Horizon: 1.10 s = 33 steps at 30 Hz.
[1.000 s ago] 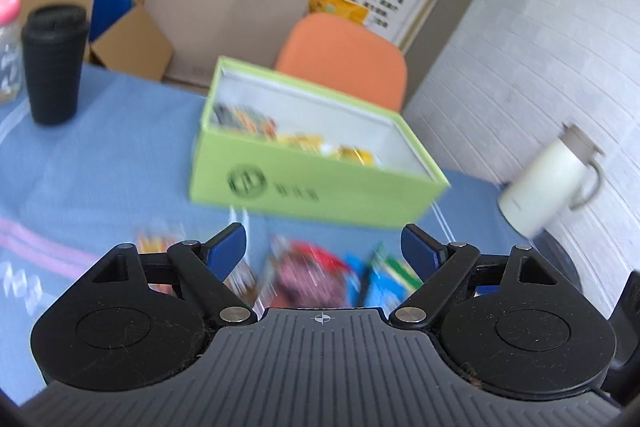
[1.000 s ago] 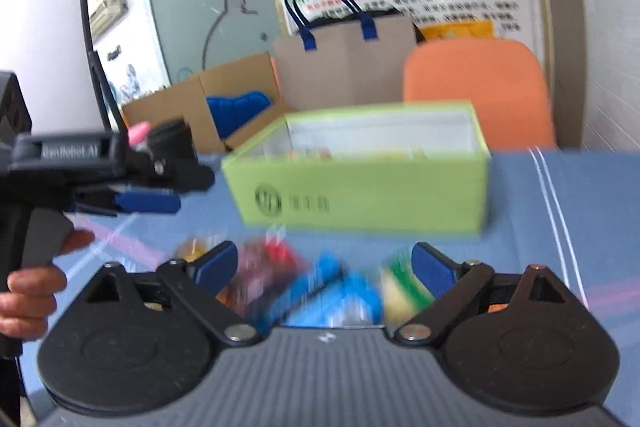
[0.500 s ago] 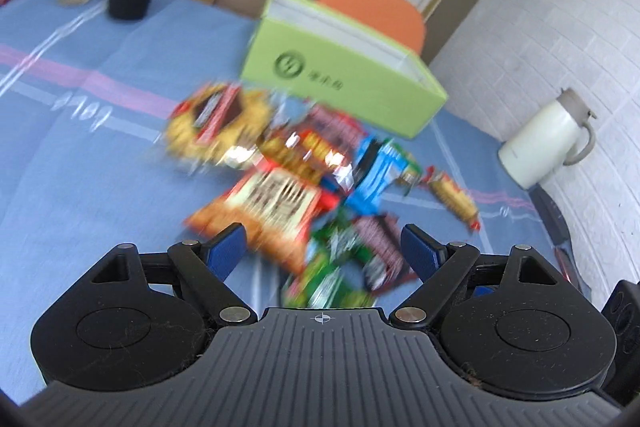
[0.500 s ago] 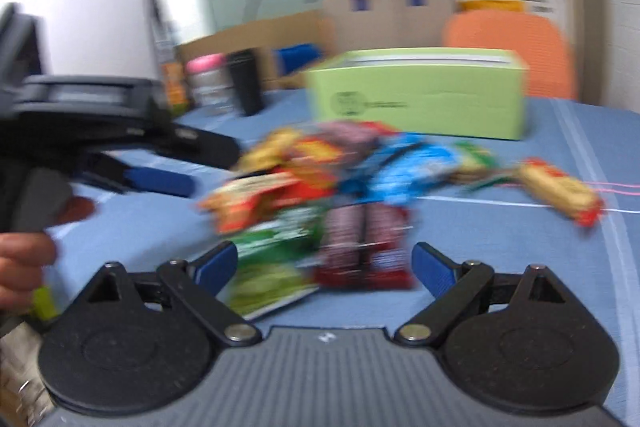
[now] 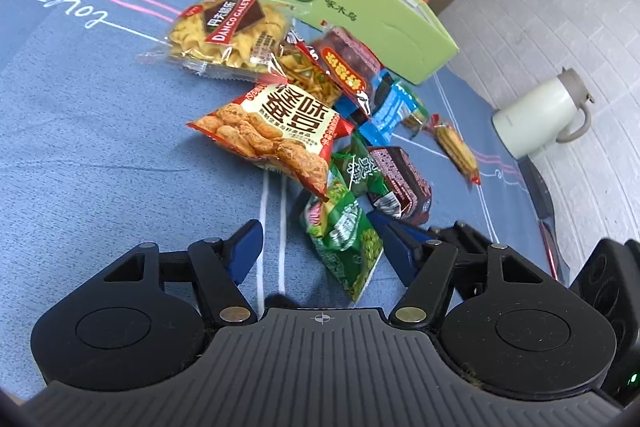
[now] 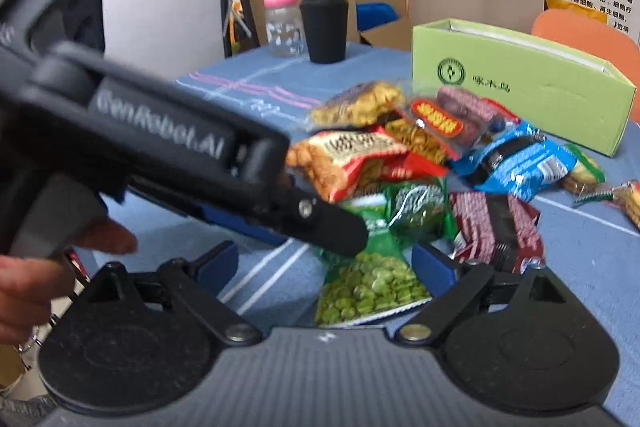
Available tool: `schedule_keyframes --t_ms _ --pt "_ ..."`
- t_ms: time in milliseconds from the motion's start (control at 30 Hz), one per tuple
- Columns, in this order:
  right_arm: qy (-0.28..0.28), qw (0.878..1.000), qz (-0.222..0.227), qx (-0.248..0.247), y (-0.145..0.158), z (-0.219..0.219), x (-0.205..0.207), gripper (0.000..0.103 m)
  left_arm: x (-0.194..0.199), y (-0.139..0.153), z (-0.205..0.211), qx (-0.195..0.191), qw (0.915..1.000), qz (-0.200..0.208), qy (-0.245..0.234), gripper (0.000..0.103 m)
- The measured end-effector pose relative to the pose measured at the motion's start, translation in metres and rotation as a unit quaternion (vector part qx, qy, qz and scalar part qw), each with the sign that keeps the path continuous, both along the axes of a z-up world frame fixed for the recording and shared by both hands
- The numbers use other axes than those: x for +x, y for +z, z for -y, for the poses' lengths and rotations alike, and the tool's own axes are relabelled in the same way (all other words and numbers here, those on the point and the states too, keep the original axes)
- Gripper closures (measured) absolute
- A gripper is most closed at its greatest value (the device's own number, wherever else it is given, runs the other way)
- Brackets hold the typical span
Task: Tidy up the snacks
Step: 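Grasp the green pea snack bag with the left tool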
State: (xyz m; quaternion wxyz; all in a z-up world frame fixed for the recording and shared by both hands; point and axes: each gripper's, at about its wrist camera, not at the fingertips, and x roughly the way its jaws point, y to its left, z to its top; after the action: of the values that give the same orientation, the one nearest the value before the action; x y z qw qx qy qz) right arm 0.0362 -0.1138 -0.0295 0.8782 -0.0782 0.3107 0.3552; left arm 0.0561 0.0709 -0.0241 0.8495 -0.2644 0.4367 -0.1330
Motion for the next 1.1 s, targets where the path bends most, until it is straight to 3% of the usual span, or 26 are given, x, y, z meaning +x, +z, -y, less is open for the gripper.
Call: schedule_keyframes --t_ms 133,267,500,633,767,900,1033,1100 --pt "0.023 1.0 -0.012 0.015 0.001 -0.005 -0.011 0.01 0.001 0.001 -0.003 -0.001 1.0 -0.001 0.0 0.053" --pt "-0.008 1.0 0.004 -0.007 -0.001 -0.003 -0.011 0.01 0.002 0.004 0.001 0.013 0.9999 0.0 0.0 0.054" --pt "-0.025 1.0 -0.007 0.009 -0.006 0.001 -0.008 0.01 0.007 0.008 0.02 0.062 0.9981 0.002 -0.004 0.054" --pt "-0.032 0.999 -0.008 0.016 -0.006 0.001 -0.009 0.009 0.009 0.007 0.024 0.06 0.9982 0.0 -0.007 0.054" --pt "-0.04 0.997 -0.024 0.059 -0.007 0.014 -0.006 0.01 0.009 0.006 0.024 0.059 0.9982 -0.001 -0.007 0.054" --pt "-0.046 0.998 -0.028 0.035 0.0 0.008 -0.004 0.01 0.009 0.007 0.023 0.059 0.9982 0.0 -0.008 0.055" --pt "-0.039 0.999 0.006 0.029 0.003 0.006 -0.013 0.01 0.008 0.008 0.021 0.058 0.9983 0.003 -0.01 0.055" --pt "-0.041 0.999 0.002 0.029 0.001 0.007 -0.011 0.01 0.008 0.006 0.021 0.055 0.9985 0.003 -0.01 0.056"
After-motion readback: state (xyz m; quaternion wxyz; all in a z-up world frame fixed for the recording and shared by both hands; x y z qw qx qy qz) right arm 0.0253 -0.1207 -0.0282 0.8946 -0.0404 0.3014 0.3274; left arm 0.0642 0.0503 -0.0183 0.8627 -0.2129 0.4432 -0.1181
